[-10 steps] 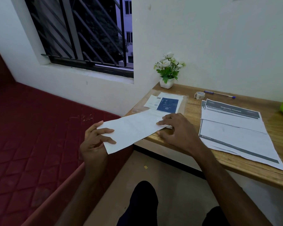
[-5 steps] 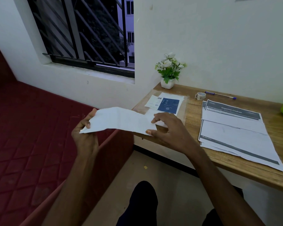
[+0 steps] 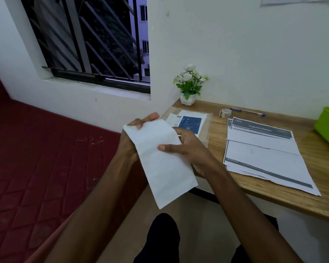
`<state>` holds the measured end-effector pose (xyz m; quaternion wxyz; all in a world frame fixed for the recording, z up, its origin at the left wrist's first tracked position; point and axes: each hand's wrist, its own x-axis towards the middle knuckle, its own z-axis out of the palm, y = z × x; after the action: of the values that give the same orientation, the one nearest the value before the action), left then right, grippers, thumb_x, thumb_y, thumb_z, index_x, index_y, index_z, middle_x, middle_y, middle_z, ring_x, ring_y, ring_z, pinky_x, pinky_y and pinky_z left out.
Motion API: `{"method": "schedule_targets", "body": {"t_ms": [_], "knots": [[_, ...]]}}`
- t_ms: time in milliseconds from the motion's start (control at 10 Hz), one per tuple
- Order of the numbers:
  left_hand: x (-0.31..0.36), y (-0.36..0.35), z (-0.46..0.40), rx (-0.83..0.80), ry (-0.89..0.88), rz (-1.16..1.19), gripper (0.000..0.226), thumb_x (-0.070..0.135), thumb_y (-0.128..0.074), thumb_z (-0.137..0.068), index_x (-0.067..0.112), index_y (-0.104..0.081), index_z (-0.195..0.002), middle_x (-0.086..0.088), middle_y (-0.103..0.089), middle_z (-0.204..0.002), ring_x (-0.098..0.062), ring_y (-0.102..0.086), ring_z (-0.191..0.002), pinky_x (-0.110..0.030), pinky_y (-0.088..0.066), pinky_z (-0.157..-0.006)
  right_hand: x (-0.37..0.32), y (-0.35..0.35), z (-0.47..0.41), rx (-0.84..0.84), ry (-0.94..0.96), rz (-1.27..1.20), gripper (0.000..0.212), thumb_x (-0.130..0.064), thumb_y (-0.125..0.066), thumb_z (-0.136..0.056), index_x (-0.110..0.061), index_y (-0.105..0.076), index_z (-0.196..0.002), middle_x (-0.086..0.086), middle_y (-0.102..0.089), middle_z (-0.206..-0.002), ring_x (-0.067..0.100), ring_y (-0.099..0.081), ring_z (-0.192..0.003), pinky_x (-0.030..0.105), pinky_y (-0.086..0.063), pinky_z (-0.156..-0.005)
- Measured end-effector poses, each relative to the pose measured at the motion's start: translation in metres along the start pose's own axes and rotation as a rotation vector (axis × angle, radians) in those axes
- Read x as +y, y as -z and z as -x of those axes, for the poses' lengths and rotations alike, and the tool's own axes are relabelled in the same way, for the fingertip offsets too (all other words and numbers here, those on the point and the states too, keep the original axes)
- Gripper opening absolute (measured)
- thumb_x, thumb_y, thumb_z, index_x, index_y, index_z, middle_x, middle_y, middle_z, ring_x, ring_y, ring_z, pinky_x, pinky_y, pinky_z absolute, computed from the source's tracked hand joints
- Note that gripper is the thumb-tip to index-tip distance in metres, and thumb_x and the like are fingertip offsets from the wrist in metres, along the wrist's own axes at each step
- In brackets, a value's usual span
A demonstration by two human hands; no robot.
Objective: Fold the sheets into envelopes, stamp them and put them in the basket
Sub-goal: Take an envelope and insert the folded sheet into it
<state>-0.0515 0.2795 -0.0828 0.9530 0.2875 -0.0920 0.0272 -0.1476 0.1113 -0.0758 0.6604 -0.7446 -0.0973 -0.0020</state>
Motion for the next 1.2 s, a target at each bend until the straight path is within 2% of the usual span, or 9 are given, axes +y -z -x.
{"method": "schedule_targets", "body": {"t_ms": [100, 200, 300, 400, 500, 600, 800, 1000, 1200], "knots": [[0.002, -0.004, -0.001, -0.518, 0.357, 0.607, 0.042, 0.017, -0.081, -0.084, -0.011, -0.069, -0.112, -0.041, -0.058, -0.086, -0.035, -0.063, -0.071, -0.043, -0.058, -0.076, 0.004, 0.006, 0.002, 0.03, -0.023, -0.033, 0.047, -0.019, -0.086, -0.079, -0.025, -0.066, -0.121, -0.004, -0.078, -0.11, 0.019, -0.077, -0.094, 0.031, -0.063, -0.073], [-0.019, -0.019, 0.008, -0.06, 0.28, -0.485, 0.028, 0.022, -0.053, -0.104, 0.003, -0.071, -0.095, -0.021, -0.071, -0.084, -0.027, -0.068, -0.07, -0.038, -0.062, -0.068, 0.013, 0.016, 0.007, 0.263, -0.061, -0.15, 0.039, -0.006, -0.078, -0.085, -0.021, -0.066, -0.119, 0.001, -0.077, -0.111, 0.017, -0.077, -0.092, 0.033, -0.063, -0.074], [-0.02, -0.006, 0.016, 0.049, 0.401, -0.42, 0.048, 0.047, -0.049, -0.104, 0.004, -0.068, -0.113, -0.015, -0.076, -0.106, -0.03, -0.074, -0.095, -0.042, -0.06, -0.086, 0.018, 0.023, 0.011, 0.421, -0.052, -0.117, 0.03, -0.009, -0.075, -0.088, -0.026, -0.067, -0.112, -0.004, -0.076, -0.109, 0.011, -0.076, -0.086, 0.026, -0.061, -0.067], [-0.027, -0.027, 0.033, -0.104, 0.352, -0.674, 0.046, 0.05, -0.055, -0.101, 0.01, -0.073, -0.115, -0.014, -0.077, -0.112, -0.031, -0.075, -0.102, -0.048, -0.059, -0.092, 0.022, 0.031, 0.014, 0.508, -0.027, -0.118, 0.025, -0.013, -0.074, -0.089, -0.025, -0.068, -0.11, -0.006, -0.077, -0.105, 0.015, -0.076, -0.089, 0.033, -0.063, -0.074], [-0.029, -0.044, 0.039, -0.231, 0.263, -0.83, 0.023, 0.018, -0.057, -0.103, 0.011, -0.071, -0.12, -0.01, -0.077, -0.113, -0.028, -0.076, -0.1, -0.049, -0.06, -0.09, 0.018, 0.036, 0.016, 0.514, 0.01, -0.126, 0.021, -0.017, -0.077, -0.087, -0.029, -0.069, -0.102, -0.014, -0.078, -0.096, 0.011, -0.076, -0.084, 0.027, -0.061, -0.065], [-0.024, -0.053, 0.036, -0.322, 0.291, -0.847, 0.026, 0.012, -0.053, -0.104, 0.01, -0.069, -0.125, -0.009, -0.077, -0.114, -0.029, -0.075, -0.104, -0.05, -0.06, -0.091, 0.009, 0.045, 0.017, 0.588, 0.058, -0.119, 0.028, -0.018, -0.08, -0.084, -0.029, -0.066, -0.106, -0.014, -0.077, -0.098, 0.009, -0.076, -0.086, 0.024, -0.06, -0.063], [-0.02, -0.079, 0.033, -0.505, 0.33, -1.062, 0.029, 0.015, -0.048, -0.107, 0.016, -0.07, -0.125, -0.001, -0.078, -0.111, -0.019, -0.076, -0.099, -0.033, -0.061, -0.083, -0.015, 0.097, 0.022, 0.796, 0.171, 0.033, 0.063, -0.01, -0.083, -0.079, -0.033, -0.056, -0.13, 0.005, -0.069, -0.118, 0.021, -0.069, -0.105, 0.045, -0.063, -0.077], [-0.045, -0.101, 0.026, -0.65, 0.175, -1.18, 0.033, 0.015, -0.047, -0.106, 0.022, -0.069, -0.129, 0.006, -0.075, -0.117, -0.013, -0.071, -0.107, -0.035, -0.056, -0.098, -0.017, 0.126, 0.033, 0.827, 0.238, 0.255, 0.038, -0.008, -0.08, -0.081, -0.025, -0.071, -0.114, -0.005, -0.073, -0.097, 0.004, -0.068, -0.088, 0.031, -0.056, -0.075], [-0.076, -0.114, 0.007, -0.714, -0.21, -1.404, 0.028, 0.022, -0.053, -0.103, 0.029, -0.073, -0.121, 0.016, -0.073, -0.108, 0.0, -0.065, -0.098, -0.028, -0.049, -0.085, -0.024, 0.153, 0.037, 0.806, 0.108, 0.245, 0.009, -0.008, -0.073, -0.087, -0.015, -0.077, -0.091, 0.004, -0.078, -0.088, 0.011, -0.069, -0.077, 0.03, -0.053, -0.07]]}}
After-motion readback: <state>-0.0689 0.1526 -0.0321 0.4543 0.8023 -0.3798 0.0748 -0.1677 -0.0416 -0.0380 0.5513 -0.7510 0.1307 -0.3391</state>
